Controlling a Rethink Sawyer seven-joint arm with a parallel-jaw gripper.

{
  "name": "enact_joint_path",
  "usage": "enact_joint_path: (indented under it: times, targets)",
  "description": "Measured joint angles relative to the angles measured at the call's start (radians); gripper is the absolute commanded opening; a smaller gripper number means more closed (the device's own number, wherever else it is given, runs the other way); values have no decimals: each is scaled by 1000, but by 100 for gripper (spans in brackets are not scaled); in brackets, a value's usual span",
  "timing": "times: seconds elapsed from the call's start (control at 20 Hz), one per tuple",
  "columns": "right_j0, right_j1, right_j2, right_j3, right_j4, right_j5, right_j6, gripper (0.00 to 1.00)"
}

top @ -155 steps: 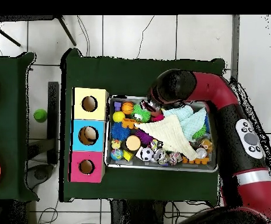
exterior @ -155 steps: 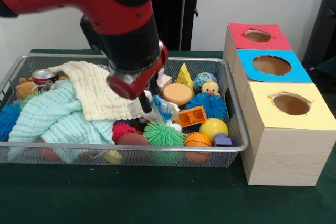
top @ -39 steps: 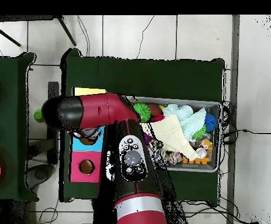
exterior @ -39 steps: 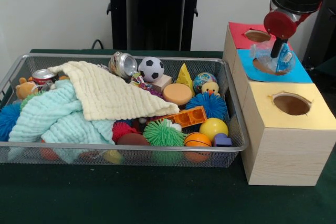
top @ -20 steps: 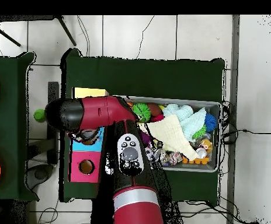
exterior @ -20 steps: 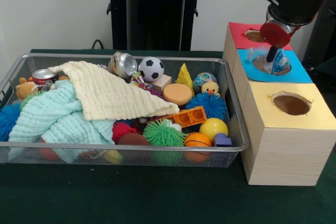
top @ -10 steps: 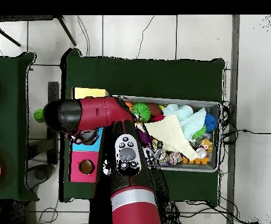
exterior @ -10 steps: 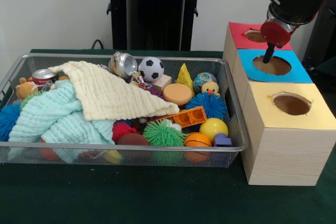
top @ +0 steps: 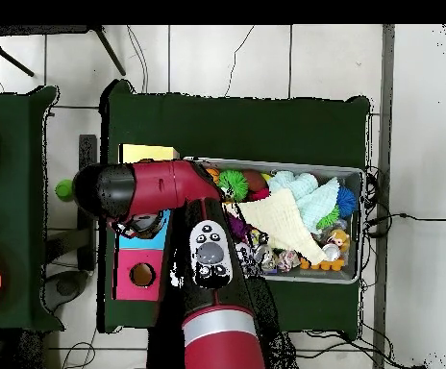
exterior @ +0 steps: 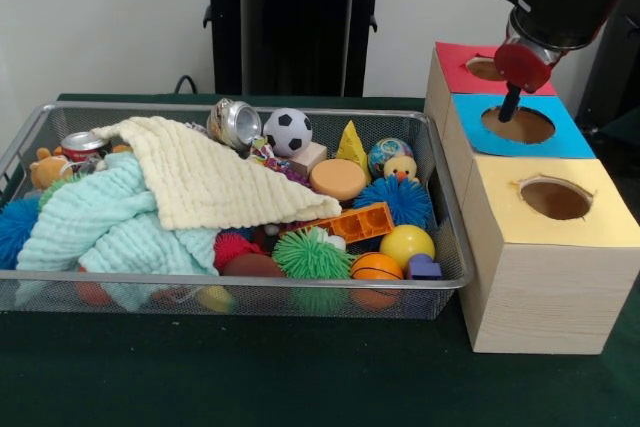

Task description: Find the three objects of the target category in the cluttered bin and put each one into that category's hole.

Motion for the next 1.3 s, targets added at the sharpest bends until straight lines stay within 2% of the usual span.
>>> enact_joint_path:
  times: [0.7,0.9,0.95,1.3]
  targets:
    - [-6,0,-38,-77,0,109,0,100]
    - [-47,-22,-36,-77,0,109,0,100]
    - [-88,-34,-30,-77,0,108,0,100]
    - [-240,-67,-1,-74,-1,94,0,100]
